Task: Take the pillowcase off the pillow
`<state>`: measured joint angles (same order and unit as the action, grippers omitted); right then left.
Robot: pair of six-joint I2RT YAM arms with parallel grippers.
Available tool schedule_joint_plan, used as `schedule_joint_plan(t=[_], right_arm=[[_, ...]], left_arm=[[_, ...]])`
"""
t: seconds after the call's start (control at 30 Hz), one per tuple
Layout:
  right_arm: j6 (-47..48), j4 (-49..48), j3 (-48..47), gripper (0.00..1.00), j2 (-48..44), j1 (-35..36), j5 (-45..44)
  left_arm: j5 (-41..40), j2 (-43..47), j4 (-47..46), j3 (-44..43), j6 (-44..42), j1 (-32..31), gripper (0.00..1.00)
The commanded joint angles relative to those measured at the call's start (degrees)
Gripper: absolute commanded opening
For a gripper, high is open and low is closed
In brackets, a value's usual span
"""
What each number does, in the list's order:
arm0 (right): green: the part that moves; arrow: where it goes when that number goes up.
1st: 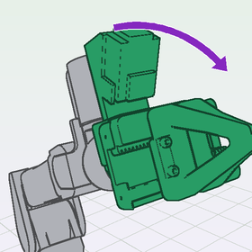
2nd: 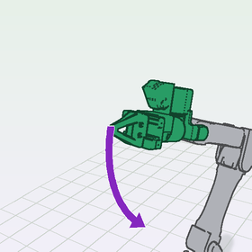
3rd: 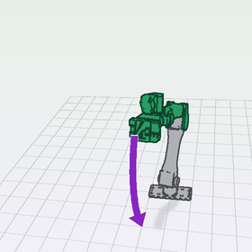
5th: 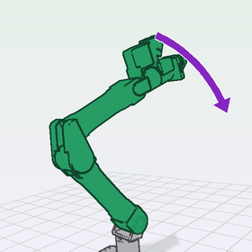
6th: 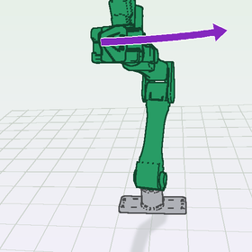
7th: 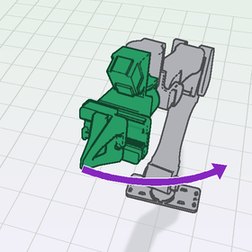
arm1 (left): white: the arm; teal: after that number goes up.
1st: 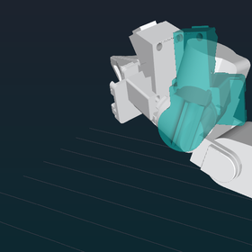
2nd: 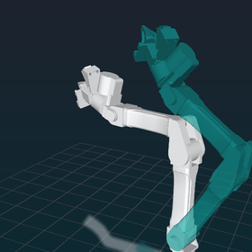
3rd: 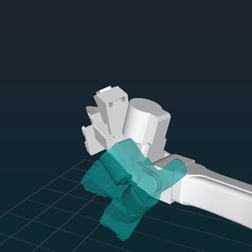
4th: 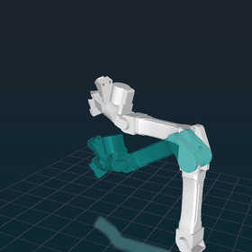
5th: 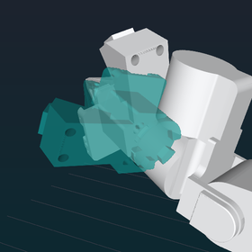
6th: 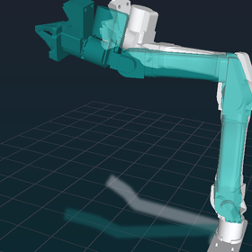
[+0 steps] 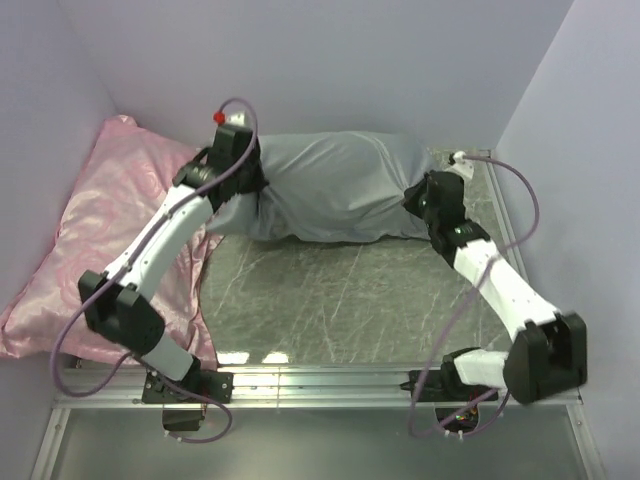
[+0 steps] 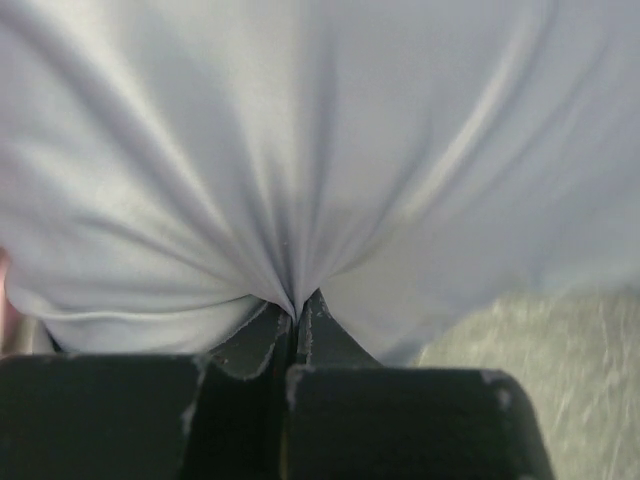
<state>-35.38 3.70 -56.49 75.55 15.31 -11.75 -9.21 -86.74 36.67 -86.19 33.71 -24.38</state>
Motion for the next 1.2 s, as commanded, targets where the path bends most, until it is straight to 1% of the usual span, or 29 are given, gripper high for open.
schedule_joint_plan(t=[0.0, 0.03, 0.1, 0.13, 0.17, 0.2, 0.23, 0.27, 0.33, 0.37, 0.4, 0.47, 0.5, 0.53, 0.6, 0.63, 0.67, 0.7, 0.77, 0.8, 0.87, 0.9, 0.97, 1.0, 1.03, 1.07, 1.13, 1.17], right_arm=[[-1.8, -2.38, 5.49, 0.0, -8.3, 3.91, 2.69], [-2.24, -2.21, 5.86, 0.0, -9.01, 5.07, 2.26], [-1.98, -1.51, 5.95, 0.0, -9.28, 8.31, 1.65], [-2.07, -0.99, 5.69, 0.0, -9.1, 11.55, 0.68], [-2.33, -0.55, 5.51, 0.0, -8.49, 13.32, 0.59], [-2.33, -0.89, 5.51, 0.0, -8.14, 14.73, 1.02], [-2.5, -1.07, 5.43, 0.0, -7.88, 17.62, 1.11], [-2.59, -1.24, 5.34, 0.0, -7.18, 18.95, 1.03], [-1.89, -1.42, 4.64, 0.0, -6.21, 22.29, 0.76], [-1.54, -0.38, 4.02, 0.0, -4.72, 22.57, 1.02], [-1.45, 0.42, 2.71, 0.0, -3.93, 22.57, 1.29], [-0.75, 1.3, 2.17, 0.0, -3.83, 22.66, 1.38], [0.04, 1.13, 2.61, 0.05, -4.53, 22.66, 1.29], [0.39, 1.13, 2.79, 0.17, -5.23, 22.57, 1.12], [1.44, 2.44, 2.35, 0.32, -8.04, 22.57, -0.55], [1.62, 3.14, 2.17, 0.46, -9.09, 22.57, -1.08], [1.71, 4.8, 1.82, 0.52, -11.19, 22.57, -2.48], [1.63, 5.17, 2.0, 0.6, -12.43, 22.57, -3.19], [1.1, 6.49, 2.78, 0.67, -16.82, 22.57, -5.2], [0.75, 6.93, 3.75, 0.68, -18.4, 22.57, -6.69], [-0.3, 9.63, 4.72, 0.71, -23.13, 22.57, -10.64], [-1.18, 10.44, 6.11, 0.73, -24.73, 22.48, -15.62], [-2.5, 11.93, 8.05, 0.76, -29.38, 20.56, -18.21], [-2.94, 12.29, 9.8, 0.77, -30.71, 19.16, -16.92], [-3.38, 12.64, 10.6, 0.77, -32.73, 15.05, -15.25], [-3.91, 13.51, 11.92, 0.77, -33.53, 13.18, -13.67], [-4.26, 14.92, 13.07, 0.76, -35.37, 8.45, -10.68], [-4.52, 15.36, 13.59, 0.76, -36.17, 7.55, -10.58]], left_arm=[[-5.47, -5.35, 1.91, -16.85, -4.44, 1.95, 0.0], [-4.68, -9.81, 2.7, -19.34, -4.53, 3.1, 0.0], [-1.96, -14.14, 4.46, -23.47, -4.18, 6.43, 0.0], [-1.34, -18.25, 4.99, -27.15, -4.01, 7.5, 0.0], [0.06, -20.46, 7.08, -29.27, -3.66, 9.59, 0.0], [0.94, -22.58, 7.1, -31.56, -3.39, 10.57, 0.0], [1.56, -25.64, 8.41, -34.45, -2.78, 11.37, 0.0], [2.09, -26.63, 8.42, -35.09, -2.6, 11.98, 0.0], [3.76, -27.6, 7.12, -34.57, -2.34, 12.87, 0.18], [3.94, -27.43, 6.5, -33.96, -2.25, 12.95, 0.27], [4.29, -27.17, 5.88, -32.04, -2.08, 12.87, 0.45], [6.48, -24.72, 2.98, -29.4, -1.99, 12.69, 0.61], [6.58, -23.57, 2.1, -26.95, -2.07, 12.17, 0.73], [5.71, -21.04, 1.31, -26.05, -2.68, 11.73, 0.78], [5.08, -18.48, 0.69, -24.56, -3.91, 9.98, 0.85], [4.99, -16.12, 0.69, -24.29, -4.53, 9.01, 0.86], [4.21, -15.05, 1.21, -24.11, -5.06, 7.96, 0.86], [2.98, -13.91, 1.48, -23.5, -6.19, 4.9, 0.88], [-0.27, -10.83, 0.96, -21.83, -6.99, 1.37, 0.88], [-1.06, -10.04, 0.87, -20.08, -6.91, -2.04, 0.89], [-1.77, -8.01, -0.53, -17.53, -6.3, -5.31, 0.88], [-2.21, -7.57, -2.2, -15.08, -5.86, -8.46, 0.88], [-3.53, -7.74, -2.82, -14.01, -5.06, -11.64, 0.88], [-3.79, -8.27, -4.65, -12.87, -5.06, -15.05, 0.88], [-4.49, -8.79, -5.19, -12.6, -5.06, -16.82, 0.88], [-5.72, -9.75, -5.29, -12.94, -4.97, -20.41, 0.88], [-8.88, -13.26, -5.38, -14.44, -5.59, -24.12, 0.88], [-10.81, -14.67, -5.2, -15.22, -5.59, -27.35, 0.88]])
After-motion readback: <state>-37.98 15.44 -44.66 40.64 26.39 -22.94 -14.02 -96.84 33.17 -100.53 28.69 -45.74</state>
